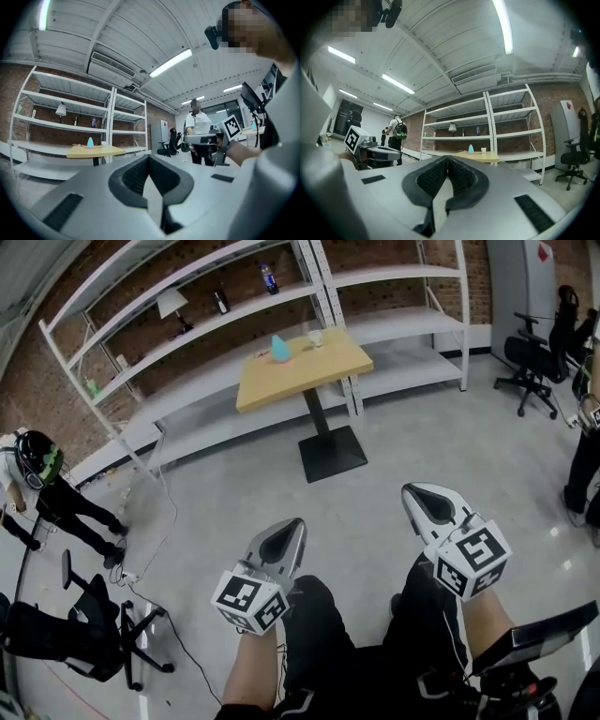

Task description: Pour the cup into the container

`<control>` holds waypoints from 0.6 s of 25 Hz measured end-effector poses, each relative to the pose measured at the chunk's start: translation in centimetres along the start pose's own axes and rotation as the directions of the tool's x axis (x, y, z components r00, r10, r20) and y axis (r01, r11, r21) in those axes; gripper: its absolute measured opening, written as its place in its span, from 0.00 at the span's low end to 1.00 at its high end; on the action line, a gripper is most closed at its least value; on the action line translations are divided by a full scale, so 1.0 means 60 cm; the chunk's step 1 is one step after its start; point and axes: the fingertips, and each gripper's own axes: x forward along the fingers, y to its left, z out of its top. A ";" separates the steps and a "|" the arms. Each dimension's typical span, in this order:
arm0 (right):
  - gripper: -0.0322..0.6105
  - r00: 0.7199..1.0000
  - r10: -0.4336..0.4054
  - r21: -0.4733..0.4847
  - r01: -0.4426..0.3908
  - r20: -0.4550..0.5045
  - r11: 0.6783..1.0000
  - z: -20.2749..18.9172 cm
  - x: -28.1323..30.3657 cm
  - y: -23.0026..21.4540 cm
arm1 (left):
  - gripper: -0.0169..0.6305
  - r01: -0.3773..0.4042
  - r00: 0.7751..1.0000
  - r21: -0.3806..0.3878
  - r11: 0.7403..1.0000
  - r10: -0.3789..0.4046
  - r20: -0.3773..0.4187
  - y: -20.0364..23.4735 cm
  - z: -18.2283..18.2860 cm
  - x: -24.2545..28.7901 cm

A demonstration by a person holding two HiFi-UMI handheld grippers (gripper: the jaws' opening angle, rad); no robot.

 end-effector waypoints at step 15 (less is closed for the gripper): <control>0.05 0.999 0.050 -0.017 -0.050 -0.017 0.999 -0.018 0.314 -0.186 | 0.03 -0.072 0.997 -0.067 0.995 0.073 0.009 0.257 -0.038 0.254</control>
